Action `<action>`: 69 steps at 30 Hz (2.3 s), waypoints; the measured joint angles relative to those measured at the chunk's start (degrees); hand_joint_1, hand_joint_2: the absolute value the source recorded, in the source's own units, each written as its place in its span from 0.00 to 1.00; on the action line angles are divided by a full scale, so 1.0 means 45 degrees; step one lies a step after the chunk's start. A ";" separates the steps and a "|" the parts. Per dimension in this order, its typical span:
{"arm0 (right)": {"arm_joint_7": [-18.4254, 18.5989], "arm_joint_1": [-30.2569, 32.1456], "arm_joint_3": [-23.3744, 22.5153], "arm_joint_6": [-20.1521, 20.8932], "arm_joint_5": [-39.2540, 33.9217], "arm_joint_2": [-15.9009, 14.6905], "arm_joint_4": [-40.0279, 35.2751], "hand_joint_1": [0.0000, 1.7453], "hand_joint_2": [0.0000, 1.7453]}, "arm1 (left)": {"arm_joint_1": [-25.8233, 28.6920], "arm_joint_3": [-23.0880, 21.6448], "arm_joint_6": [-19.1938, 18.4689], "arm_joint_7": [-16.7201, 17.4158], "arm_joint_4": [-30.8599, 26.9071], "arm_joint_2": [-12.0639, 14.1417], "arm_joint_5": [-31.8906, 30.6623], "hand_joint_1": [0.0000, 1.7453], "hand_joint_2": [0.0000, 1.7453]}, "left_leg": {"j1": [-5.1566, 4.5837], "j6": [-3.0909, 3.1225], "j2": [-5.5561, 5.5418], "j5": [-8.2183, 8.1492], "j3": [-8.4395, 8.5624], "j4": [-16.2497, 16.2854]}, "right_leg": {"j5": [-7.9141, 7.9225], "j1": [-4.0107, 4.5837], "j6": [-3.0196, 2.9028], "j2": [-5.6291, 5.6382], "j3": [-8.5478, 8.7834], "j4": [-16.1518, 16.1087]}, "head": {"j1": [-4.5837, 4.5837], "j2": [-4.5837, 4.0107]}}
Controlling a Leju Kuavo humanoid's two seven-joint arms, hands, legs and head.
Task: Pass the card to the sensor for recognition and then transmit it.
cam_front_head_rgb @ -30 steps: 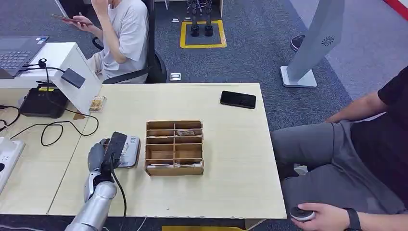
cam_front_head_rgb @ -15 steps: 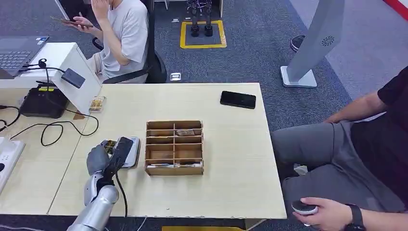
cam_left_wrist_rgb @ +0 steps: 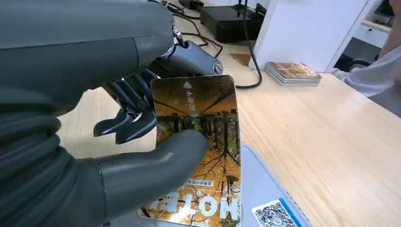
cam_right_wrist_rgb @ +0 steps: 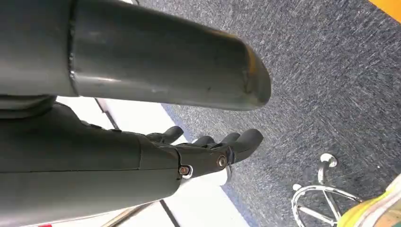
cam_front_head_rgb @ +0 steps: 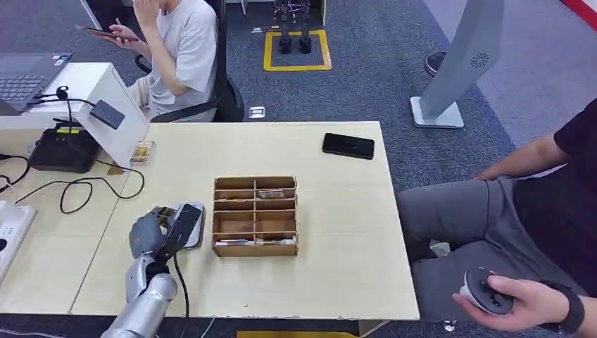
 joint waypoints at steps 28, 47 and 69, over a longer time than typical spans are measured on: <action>0.0121 -0.0233 -0.0214 0.0325 0.1020 0.0000 -0.0039 0.00 0.00 | -0.2746 0.0821 0.0520 -0.3972 -0.3978 0.0326 0.6731 1.00 1.00 | 0.0003 -0.0017 -0.0012 0.0050 -0.0038 0.0002 | 0.0041 0.0015 -0.0015 -0.0008 -0.0044 0.0018 | 0.0000 0.0000; -0.0248 -0.0351 -0.0214 0.0816 0.1515 0.0000 -0.0117 0.00 0.00 | -0.2632 0.0976 0.1491 -0.4409 -0.4571 0.0588 -0.5951 1.00 1.00 | 0.0005 -0.0017 -0.0017 0.0050 -0.0048 0.0003 | 0.0041 0.0014 -0.0015 -0.0011 -0.0050 0.0021 | 0.0005 0.0000; -0.0257 -0.0349 -0.0223 0.0748 0.1549 0.0000 -0.0121 0.00 0.00 | -0.2657 0.1180 0.1491 -0.4618 -0.4517 0.0287 -0.5338 0.00 1.00 | 0.0004 -0.0017 -0.0015 0.0050 -0.0048 0.0003 | 0.0041 0.0014 -0.0015 -0.0009 -0.0053 0.0020 | 0.0005 0.0000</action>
